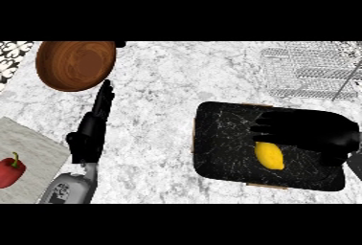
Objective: Pick the lemon from the tray and place it in the tiered basket
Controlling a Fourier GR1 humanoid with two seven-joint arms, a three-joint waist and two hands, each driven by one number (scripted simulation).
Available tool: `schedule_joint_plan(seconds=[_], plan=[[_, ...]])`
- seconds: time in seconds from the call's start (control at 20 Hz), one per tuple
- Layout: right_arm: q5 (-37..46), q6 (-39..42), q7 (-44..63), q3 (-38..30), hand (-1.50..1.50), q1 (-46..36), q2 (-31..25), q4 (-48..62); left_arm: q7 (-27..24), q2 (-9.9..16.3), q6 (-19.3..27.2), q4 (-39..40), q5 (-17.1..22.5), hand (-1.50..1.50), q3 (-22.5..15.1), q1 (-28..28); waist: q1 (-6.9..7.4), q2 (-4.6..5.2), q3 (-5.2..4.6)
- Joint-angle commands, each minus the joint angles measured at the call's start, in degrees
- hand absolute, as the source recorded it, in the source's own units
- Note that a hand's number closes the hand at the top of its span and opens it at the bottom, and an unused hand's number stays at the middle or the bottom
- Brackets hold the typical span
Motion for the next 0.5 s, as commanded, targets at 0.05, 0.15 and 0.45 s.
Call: schedule_joint_plan(seconds=[0.05,0.15,0.45], plan=[[1.3,6.2,-3.7,-1.3,-1.5,-1.2,0.6,0.1,1.6,-1.5,0.6,-1.2,-2.4,0.0,-0.7,0.5,-0.11,-0.06,0.0],[3.4,5.5,-2.1,0.8,-1.5,-2.7,4.2,2.3,-0.1,-1.5,-0.2,-1.2,-2.1,0.0,-0.4,1.5,0.13,-0.02,0.0],[5.1,2.2,-3.7,0.0,-1.5,-0.1,5.0,4.6,-0.9,-1.0,-2.5,0.8,-1.4,0.0,2.3,0.9,-0.12,0.01,0.0]])
